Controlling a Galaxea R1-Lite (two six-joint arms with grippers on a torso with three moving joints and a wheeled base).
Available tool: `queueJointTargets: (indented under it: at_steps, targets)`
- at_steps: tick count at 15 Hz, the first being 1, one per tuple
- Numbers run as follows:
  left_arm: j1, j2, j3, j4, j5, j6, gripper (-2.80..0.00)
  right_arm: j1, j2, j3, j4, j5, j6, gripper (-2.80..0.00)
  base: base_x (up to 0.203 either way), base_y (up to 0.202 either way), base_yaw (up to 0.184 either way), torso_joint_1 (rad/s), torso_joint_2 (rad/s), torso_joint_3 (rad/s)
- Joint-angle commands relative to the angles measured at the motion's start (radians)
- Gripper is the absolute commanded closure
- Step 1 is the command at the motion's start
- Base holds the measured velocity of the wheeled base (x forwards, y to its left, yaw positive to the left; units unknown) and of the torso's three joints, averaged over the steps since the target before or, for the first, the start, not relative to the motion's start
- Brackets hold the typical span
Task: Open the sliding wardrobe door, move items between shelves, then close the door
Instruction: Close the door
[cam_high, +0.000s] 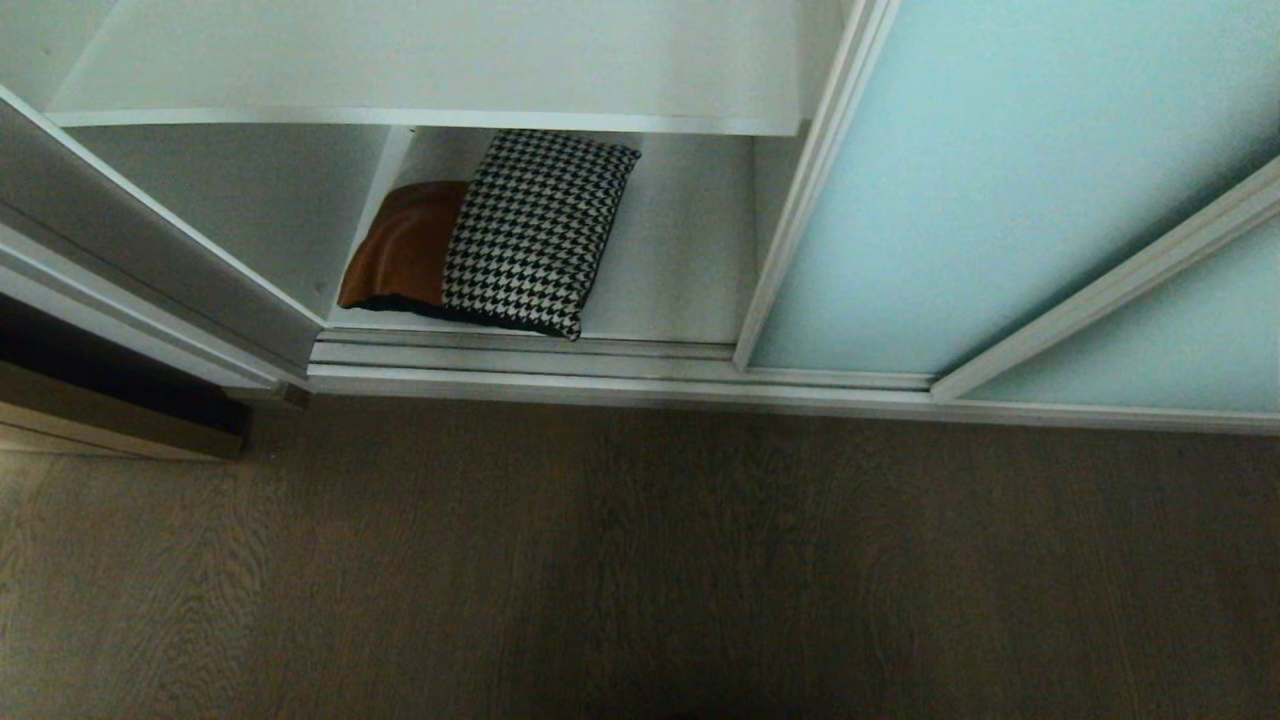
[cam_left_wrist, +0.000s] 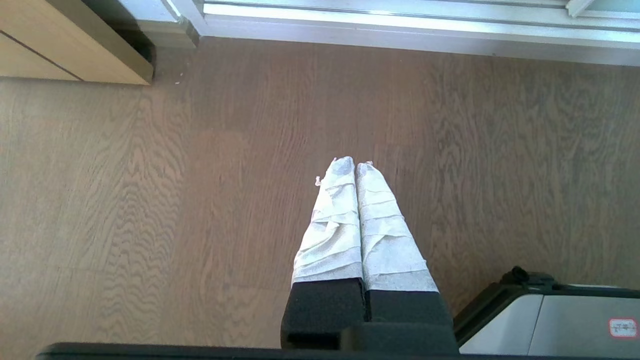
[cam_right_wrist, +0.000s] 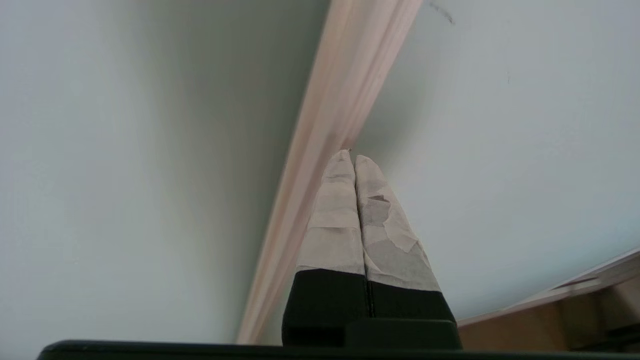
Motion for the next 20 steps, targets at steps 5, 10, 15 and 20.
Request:
queueJointTargets:
  at_steps: [5,10,15,20]
  targets:
    - [0.000,0.001,0.002,0.001,0.001,0.001,0.00,-0.232,0.042,-0.003,-0.027,0.161,0.032,0.00,0.000,0.000,0.000,0.000,0.00,0.000]
    - [0.000,0.001,0.002,0.001,0.001,0.000,0.00,-0.299,0.087,-0.005,-0.063,0.215,0.085,0.00,0.000,0.000,0.000,0.000,0.00,0.000]
    - [0.000,0.001,0.002,0.001,0.001,0.000,0.00,-0.296,0.135,-0.020,-0.103,0.241,0.122,0.00,0.000,0.000,0.000,0.000,0.00,0.000]
    - [0.000,0.001,0.002,0.000,0.001,0.001,0.00,-0.286,0.156,-0.014,-0.181,0.241,0.128,0.00,0.000,0.000,0.000,0.000,0.00,0.000]
